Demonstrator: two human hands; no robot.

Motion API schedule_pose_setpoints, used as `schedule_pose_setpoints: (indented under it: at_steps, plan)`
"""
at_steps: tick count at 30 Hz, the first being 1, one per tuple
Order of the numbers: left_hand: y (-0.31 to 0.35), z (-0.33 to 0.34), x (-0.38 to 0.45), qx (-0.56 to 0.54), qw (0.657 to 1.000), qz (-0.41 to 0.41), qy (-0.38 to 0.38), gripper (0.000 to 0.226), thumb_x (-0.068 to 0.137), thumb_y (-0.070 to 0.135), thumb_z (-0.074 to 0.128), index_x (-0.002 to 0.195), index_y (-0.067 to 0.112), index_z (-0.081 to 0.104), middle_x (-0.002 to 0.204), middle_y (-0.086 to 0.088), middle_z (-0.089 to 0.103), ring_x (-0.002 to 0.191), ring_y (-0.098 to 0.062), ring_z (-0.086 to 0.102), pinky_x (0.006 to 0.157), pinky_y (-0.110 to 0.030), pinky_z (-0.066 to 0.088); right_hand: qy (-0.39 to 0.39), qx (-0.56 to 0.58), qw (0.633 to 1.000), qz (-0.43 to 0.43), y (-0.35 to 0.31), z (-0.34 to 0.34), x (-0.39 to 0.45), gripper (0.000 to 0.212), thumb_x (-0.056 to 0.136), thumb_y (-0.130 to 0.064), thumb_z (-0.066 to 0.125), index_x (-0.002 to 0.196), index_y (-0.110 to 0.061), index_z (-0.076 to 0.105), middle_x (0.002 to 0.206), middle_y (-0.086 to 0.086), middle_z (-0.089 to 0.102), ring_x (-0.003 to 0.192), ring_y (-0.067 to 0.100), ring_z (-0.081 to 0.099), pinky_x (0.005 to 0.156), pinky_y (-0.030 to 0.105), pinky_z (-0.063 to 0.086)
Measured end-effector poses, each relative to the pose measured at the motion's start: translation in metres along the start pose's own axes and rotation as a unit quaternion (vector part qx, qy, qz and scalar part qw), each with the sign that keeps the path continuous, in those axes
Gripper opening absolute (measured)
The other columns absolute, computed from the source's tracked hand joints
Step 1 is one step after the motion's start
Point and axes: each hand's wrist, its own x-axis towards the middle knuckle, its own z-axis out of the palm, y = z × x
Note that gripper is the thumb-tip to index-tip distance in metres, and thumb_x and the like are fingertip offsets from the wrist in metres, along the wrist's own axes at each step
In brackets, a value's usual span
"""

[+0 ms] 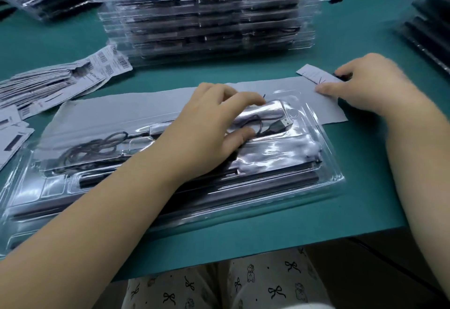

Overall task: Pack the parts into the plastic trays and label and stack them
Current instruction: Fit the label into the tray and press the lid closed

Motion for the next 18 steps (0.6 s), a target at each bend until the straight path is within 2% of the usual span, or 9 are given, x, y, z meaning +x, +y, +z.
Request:
schedule_pose_setpoints:
  at_steps: [2, 5, 7, 10, 12, 14, 16, 18]
  plan:
    - [0.001, 0.001, 0.001, -0.001, 1.0, -0.007, -0.001, 0.056, 0.088, 0.031, 0.062, 0.14, 0.021, 0.043, 0.119, -0.006, 0.052, 0.112, -0.021, 0.041, 0.092, -0.018, 0.022, 0.007, 0.022, 1.0, -0.004, 0.0, -0.002, -0.002, 0.03, 0.079, -0.043, 0.069, 0.079, -0.013, 0.069, 0.082, 0.011, 0.064, 0.084, 0.031, 0.053, 0.064, 0.035, 0.043]
    - [0.001, 0.002, 0.002, 0.001, 1.0, -0.015, -0.004, 0.074, 0.087, 0.032, 0.063, 0.148, 0.011, 0.026, 0.128, -0.007, 0.049, 0.115, -0.023, 0.038, 0.095, -0.016, 0.019, 0.063, 0.165, 0.984, 0.0, -0.001, -0.003, -0.003, 0.008, 0.077, -0.025, 0.071, 0.079, -0.021, 0.065, 0.081, 0.002, 0.062, 0.077, 0.02, 0.054, 0.06, 0.028, 0.04]
    - [0.001, 0.002, 0.002, 0.002, 1.0, -0.012, -0.005, 0.077, 0.087, 0.031, 0.064, 0.148, 0.008, 0.024, 0.128, -0.009, 0.048, 0.116, -0.024, 0.037, 0.096, -0.017, 0.018, 0.085, 0.316, 0.945, 0.01, -0.004, -0.004, -0.004, 0.005, 0.079, -0.021, 0.065, 0.076, -0.025, 0.066, 0.078, -0.003, 0.064, 0.069, 0.013, 0.054, 0.058, 0.023, 0.041]
    - [0.0, 0.002, 0.002, 0.0, 1.0, 0.001, 0.007, 0.072, 0.085, 0.027, 0.068, 0.145, 0.008, 0.032, 0.123, -0.011, 0.05, 0.114, -0.025, 0.041, 0.096, -0.018, 0.021, 0.052, 0.48, 0.874, 0.044, -0.014, -0.005, -0.006, 0.02, 0.083, -0.012, 0.059, 0.073, -0.026, 0.068, 0.067, -0.009, 0.066, 0.062, 0.009, 0.057, 0.055, 0.02, 0.046]
    - [0.001, 0.002, 0.001, -0.021, 1.0, 0.001, 0.019, 0.067, 0.083, 0.024, 0.071, 0.14, 0.011, 0.039, 0.119, -0.007, 0.052, 0.112, -0.017, 0.044, 0.093, -0.017, 0.026, 0.011, 0.584, 0.811, 0.04, -0.022, -0.003, -0.009, 0.024, 0.084, -0.003, 0.055, 0.079, -0.023, 0.068, 0.068, -0.008, 0.069, 0.067, 0.013, 0.061, 0.056, 0.024, 0.05]
    - [0.001, 0.001, 0.001, -0.052, 0.998, -0.004, 0.029, 0.06, 0.081, 0.022, 0.073, 0.132, 0.013, 0.043, 0.117, -0.003, 0.052, 0.108, -0.006, 0.044, 0.089, -0.016, 0.029, -0.036, 0.637, 0.77, 0.002, -0.028, 0.002, -0.011, 0.021, 0.087, 0.001, 0.056, 0.09, -0.017, 0.065, 0.077, -0.003, 0.073, 0.073, 0.017, 0.068, 0.059, 0.029, 0.056]
    - [0.0, 0.001, 0.001, -0.061, 0.998, -0.013, 0.021, 0.057, 0.082, 0.024, 0.071, 0.13, 0.014, 0.043, 0.118, -0.002, 0.052, 0.107, -0.004, 0.045, 0.09, -0.019, 0.032, -0.061, 0.64, 0.766, -0.019, -0.036, 0.008, -0.014, 0.016, 0.088, 0.0, 0.056, 0.095, -0.014, 0.062, 0.08, -0.002, 0.074, 0.073, 0.017, 0.07, 0.059, 0.03, 0.057]
    - [-0.001, 0.001, 0.003, -0.054, 0.998, -0.022, -0.004, 0.061, 0.084, 0.031, 0.067, 0.136, 0.015, 0.039, 0.119, -0.002, 0.052, 0.109, -0.008, 0.046, 0.093, -0.023, 0.034, -0.067, 0.621, 0.78, -0.012, -0.044, 0.012, -0.015, 0.015, 0.091, -0.002, 0.052, 0.093, -0.014, 0.06, 0.075, -0.001, 0.073, 0.069, 0.016, 0.07, 0.054, 0.025, 0.053]
